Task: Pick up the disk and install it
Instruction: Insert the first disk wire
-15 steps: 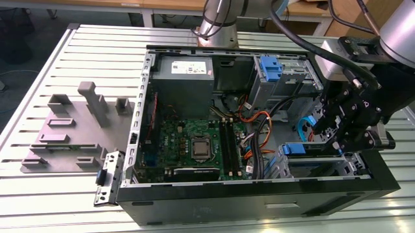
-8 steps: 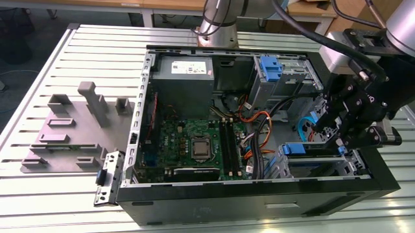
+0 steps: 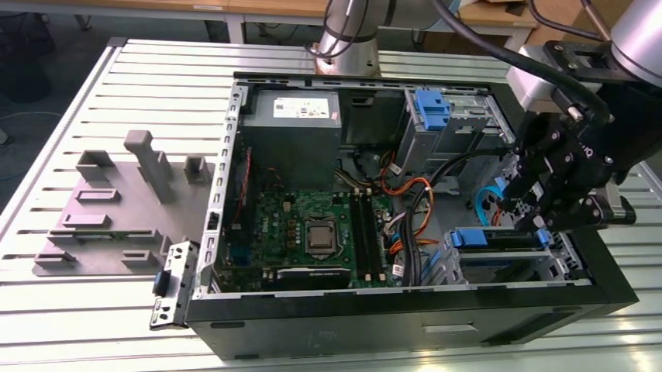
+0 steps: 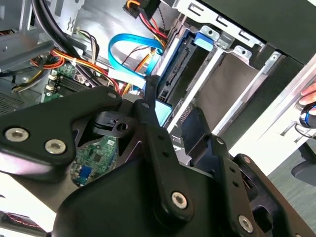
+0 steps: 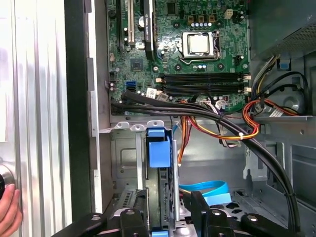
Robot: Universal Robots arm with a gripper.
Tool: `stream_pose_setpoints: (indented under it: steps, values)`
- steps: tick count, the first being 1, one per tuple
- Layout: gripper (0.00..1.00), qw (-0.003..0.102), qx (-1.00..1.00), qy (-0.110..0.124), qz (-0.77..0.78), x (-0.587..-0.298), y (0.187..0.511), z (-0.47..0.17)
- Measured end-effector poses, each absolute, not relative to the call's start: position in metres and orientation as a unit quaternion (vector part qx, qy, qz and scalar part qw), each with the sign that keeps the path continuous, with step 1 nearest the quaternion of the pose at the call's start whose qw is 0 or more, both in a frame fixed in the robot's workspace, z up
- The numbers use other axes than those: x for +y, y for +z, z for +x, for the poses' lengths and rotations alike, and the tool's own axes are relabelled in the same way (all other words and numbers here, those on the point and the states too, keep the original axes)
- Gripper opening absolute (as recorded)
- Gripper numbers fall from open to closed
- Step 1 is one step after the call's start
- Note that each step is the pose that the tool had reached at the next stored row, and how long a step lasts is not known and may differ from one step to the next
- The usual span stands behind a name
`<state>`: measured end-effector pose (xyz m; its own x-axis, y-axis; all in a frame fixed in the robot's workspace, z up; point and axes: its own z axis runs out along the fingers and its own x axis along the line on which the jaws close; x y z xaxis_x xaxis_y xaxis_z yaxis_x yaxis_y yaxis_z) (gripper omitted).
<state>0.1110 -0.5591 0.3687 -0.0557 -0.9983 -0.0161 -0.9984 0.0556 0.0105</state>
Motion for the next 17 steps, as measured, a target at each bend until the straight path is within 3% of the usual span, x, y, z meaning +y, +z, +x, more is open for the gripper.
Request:
stream_pose_setpoints:
  steps: [17]
  values:
    - [0.48,0.002,0.727,0.009,-0.687,-0.553,0.353,0.113]
